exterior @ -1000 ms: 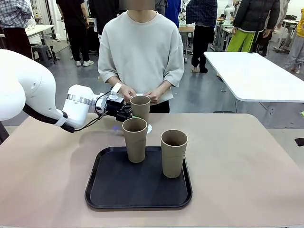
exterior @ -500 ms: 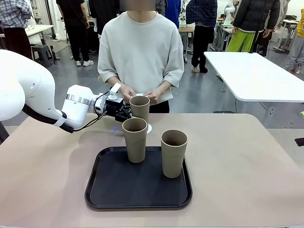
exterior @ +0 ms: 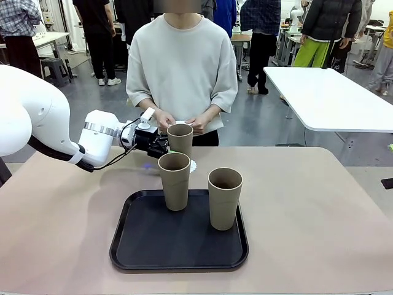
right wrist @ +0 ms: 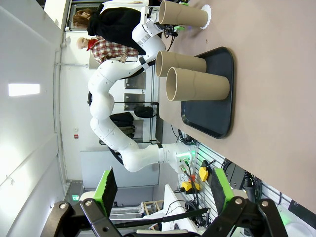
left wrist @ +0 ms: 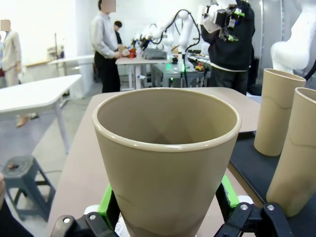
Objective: Place coasters on the table and set cups on them.
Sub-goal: Pick up one Reusable plastic cup and place it on a coaster set by the human.
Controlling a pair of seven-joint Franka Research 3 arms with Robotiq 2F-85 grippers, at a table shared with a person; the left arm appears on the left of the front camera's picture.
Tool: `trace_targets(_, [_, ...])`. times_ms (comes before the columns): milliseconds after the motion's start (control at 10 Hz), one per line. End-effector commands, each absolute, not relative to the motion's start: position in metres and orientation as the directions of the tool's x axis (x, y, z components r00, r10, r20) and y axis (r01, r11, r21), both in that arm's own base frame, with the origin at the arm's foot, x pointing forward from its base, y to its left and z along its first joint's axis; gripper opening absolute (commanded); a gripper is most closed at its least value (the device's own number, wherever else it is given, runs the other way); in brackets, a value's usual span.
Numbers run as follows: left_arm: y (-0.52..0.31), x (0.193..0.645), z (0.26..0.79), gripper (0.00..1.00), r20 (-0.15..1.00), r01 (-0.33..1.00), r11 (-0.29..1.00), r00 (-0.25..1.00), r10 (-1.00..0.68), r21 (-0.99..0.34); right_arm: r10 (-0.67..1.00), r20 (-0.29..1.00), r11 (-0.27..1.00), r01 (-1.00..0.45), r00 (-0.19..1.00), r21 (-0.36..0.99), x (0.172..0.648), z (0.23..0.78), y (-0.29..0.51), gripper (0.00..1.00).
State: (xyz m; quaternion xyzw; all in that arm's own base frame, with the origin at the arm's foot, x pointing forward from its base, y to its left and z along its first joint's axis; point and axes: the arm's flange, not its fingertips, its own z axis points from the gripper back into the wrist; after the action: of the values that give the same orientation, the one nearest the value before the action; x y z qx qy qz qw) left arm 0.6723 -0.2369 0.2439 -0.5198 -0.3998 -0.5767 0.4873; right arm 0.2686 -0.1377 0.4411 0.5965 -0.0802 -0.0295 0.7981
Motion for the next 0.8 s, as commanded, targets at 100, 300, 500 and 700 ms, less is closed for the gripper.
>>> trace_targets(100, [-0.2402, 0.6845, 0.2459, 1.00, 0.983, 0.979, -0.197, 0.022, -0.181, -0.059, -0.146, 0.093, 0.279, -0.049, 0.985, 0.959, 0.2691, 0.4410, -0.1377, 1.00])
trace_targets(300, [-0.2402, 0.6861, 0.2449, 1.00, 0.978, 0.983, -0.177, 0.014, -0.209, -0.052, -0.146, 0.093, 0.279, -0.049, 0.985, 0.959, 0.2691, 0.4410, -0.1377, 1.00])
trace_targets(500, [-0.2387, 0.6875, 0.2443, 1.00, 0.970, 0.985, -0.160, 0.030, -0.241, -0.070, -0.146, 0.093, 0.279, -0.049, 0.985, 0.959, 0.2691, 0.4410, -0.1377, 1.00])
trace_targets(700, [-0.2355, 0.6881, 0.2459, 1.00, 0.967, 0.985, -0.152, 0.035, -0.253, -0.076, -0.146, 0.093, 0.279, -0.049, 0.985, 0.959, 0.2691, 0.4410, -0.1377, 1.00])
